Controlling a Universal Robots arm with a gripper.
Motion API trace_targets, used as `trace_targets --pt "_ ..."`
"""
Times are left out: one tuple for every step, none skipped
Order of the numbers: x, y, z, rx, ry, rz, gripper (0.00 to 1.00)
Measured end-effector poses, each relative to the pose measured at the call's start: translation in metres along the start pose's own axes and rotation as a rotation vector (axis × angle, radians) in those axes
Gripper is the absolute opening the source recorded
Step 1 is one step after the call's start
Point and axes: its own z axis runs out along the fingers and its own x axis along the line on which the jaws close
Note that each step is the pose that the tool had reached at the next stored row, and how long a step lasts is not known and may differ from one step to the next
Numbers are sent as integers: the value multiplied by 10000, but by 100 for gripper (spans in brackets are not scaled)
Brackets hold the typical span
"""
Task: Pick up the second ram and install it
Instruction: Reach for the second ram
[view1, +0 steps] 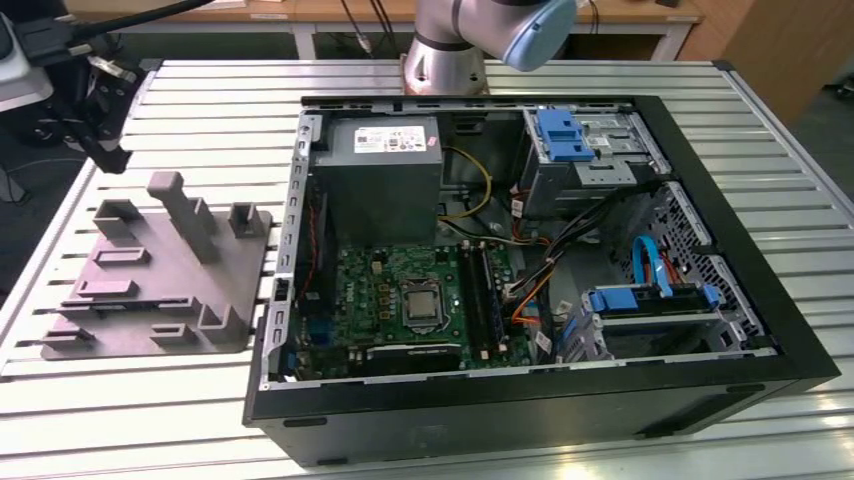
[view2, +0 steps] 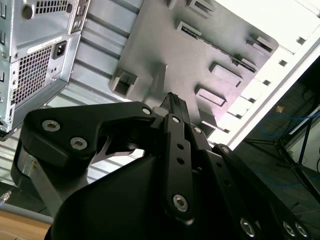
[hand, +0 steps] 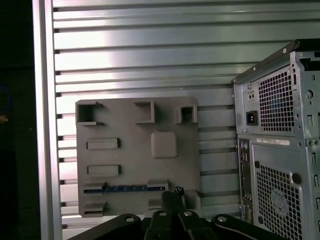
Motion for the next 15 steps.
trace_targets --pt "9 -13 3 0 0 0 11" --pt "17 -25 8 -1 -1 -2 11" --pt "24 -37 13 -1 -1 -1 11" --pt "29 -47 18 -1 -1 -1 11" --pt "32 -55 25 0 0 0 11" --pt "34 -63 32 0 0 0 11" --pt "38 -72 40 1 0 0 11" --pt "41 -81 48 -1 0 0 11" --pt "43 -89 57 -1 -1 0 11" --pt "47 -97 65 0 0 0 11" --pt "50 -107 73 0 0 -1 11" --pt "53 -117 80 0 0 -1 11" --pt "57 -129 85 0 0 0 11" --pt "60 -140 90 0 0 -1 11" --pt "63 -151 95 0 -1 -1 11"
